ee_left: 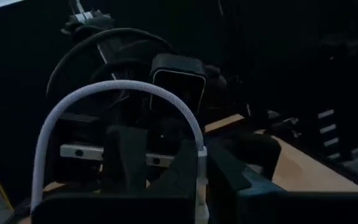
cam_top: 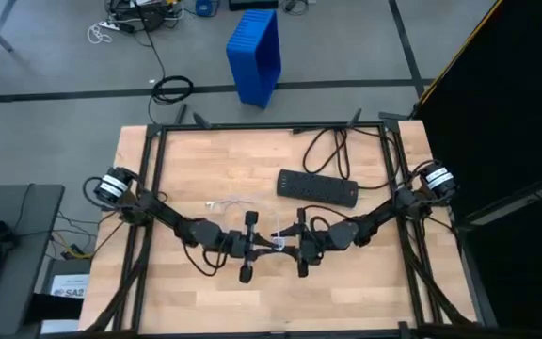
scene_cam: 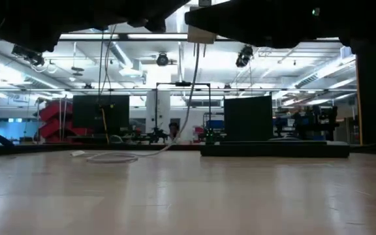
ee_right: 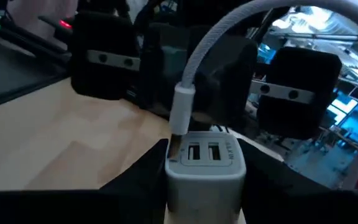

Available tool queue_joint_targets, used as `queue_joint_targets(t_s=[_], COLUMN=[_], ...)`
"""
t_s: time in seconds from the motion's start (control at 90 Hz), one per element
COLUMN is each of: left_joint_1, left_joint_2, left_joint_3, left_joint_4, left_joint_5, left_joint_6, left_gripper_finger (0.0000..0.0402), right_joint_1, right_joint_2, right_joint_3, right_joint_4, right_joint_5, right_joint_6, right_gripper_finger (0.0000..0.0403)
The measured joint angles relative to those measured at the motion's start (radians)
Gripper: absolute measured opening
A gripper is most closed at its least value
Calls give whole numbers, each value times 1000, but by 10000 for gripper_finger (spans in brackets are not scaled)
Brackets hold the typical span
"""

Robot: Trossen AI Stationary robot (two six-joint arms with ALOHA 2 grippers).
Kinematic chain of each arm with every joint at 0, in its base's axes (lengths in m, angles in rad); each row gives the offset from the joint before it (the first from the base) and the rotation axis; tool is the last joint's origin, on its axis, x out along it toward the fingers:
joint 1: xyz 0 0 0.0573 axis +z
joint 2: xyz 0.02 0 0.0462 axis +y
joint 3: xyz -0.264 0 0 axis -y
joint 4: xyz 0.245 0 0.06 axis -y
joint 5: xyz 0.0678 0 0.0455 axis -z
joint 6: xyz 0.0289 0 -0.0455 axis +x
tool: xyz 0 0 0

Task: Insert USB
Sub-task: Insert the white charger cable into the white charger adapter

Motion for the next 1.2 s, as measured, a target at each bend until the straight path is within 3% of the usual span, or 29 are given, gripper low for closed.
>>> queue_joint_targets(t_s=[0.822,1.2], left_joint_1=[-3,-28], left_joint_2=[0,-1], left_joint_3=[1,1], left_joint_4=[-13,-26], left_joint_5=[-28,-106], left_joint_6=[54,54], left_gripper_finger=[0,0], right_joint_1=[-2,-2], right_joint_2=[0,0], right_joint_3=[0,0], right_joint_4=[-14,-20], right_joint_5=[-17,-4], right_joint_6=[21,20], right_gripper_finger=[118,118])
